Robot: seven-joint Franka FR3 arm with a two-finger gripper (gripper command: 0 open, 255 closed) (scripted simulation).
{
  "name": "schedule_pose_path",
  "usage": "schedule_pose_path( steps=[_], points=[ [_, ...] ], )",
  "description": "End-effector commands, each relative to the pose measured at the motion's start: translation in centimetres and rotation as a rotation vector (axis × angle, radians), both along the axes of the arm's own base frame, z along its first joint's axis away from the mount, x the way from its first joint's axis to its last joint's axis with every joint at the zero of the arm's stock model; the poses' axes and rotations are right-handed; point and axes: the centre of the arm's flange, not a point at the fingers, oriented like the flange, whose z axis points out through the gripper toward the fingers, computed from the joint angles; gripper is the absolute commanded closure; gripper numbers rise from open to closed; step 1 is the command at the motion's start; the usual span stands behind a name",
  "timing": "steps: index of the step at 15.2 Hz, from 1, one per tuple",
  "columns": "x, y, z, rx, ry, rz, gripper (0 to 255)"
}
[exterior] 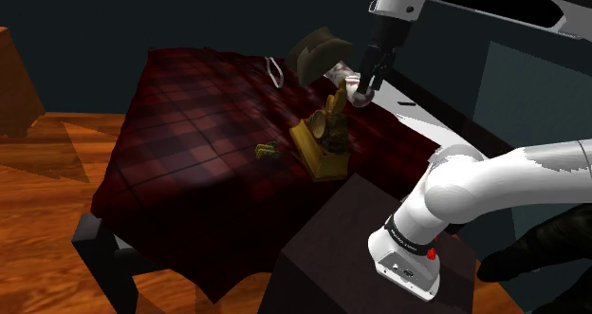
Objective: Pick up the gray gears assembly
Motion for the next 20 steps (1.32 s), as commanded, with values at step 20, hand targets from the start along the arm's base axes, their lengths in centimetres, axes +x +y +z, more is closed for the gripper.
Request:
schedule_pose_path(
  steps=[20],
  points=[
    [12.0, -3.1, -20.9, -0.067, -0.063, -0.003, 0]
  ],
)
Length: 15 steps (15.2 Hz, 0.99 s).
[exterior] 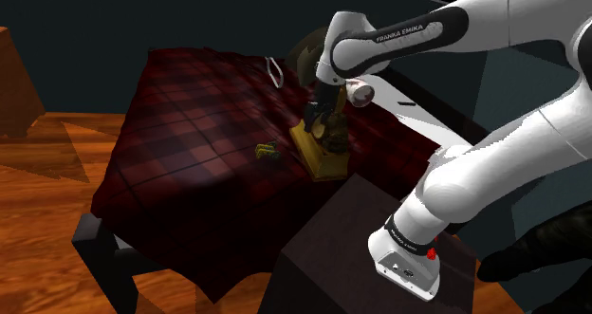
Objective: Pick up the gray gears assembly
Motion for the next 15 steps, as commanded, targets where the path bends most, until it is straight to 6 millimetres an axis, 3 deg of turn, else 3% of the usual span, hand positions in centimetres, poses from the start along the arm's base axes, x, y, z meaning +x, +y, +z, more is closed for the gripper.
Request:
schedule_pose_path(
  steps=[1, 15],
  points=[
    [1.3, -0.5, -2.2, -0.008, -0.009, 0.000, 0],
    [11.1, -3.8, -16.9, -0.057, -0.055, -0.002, 0]
  ],
)
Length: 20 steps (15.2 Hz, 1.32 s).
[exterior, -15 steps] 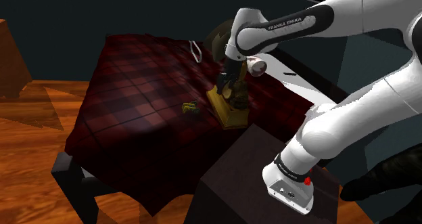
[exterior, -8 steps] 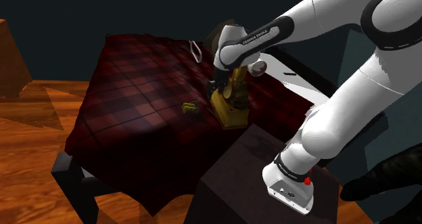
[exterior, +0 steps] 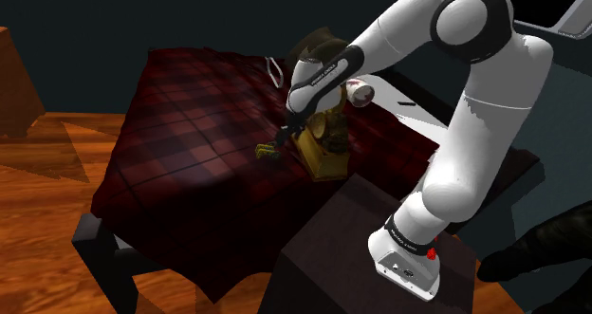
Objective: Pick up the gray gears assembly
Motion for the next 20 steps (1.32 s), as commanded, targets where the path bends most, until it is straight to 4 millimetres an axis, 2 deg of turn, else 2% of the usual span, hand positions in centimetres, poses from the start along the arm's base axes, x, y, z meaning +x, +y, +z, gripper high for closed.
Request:
schedule_pose_path(
  steps=[1, 9, 16, 18, 19, 20],
  points=[
    [1.6, -0.6, -1.9, -0.008, -0.008, 0.000, 0],
    [7.3, -2.7, -9.6, -0.034, -0.033, -0.001, 0],
    [7.3, -2.7, -13.3, -0.034, -0.033, -0.001, 0],
    [7.3, -2.7, -13.6, -0.034, -0.033, -0.001, 0],
    [7.3, -2.7, -13.6, -0.034, -0.033, -0.001, 255],
    [7.2, -2.7, -13.6, -0.034, -0.033, -0.001, 255]
  ],
)
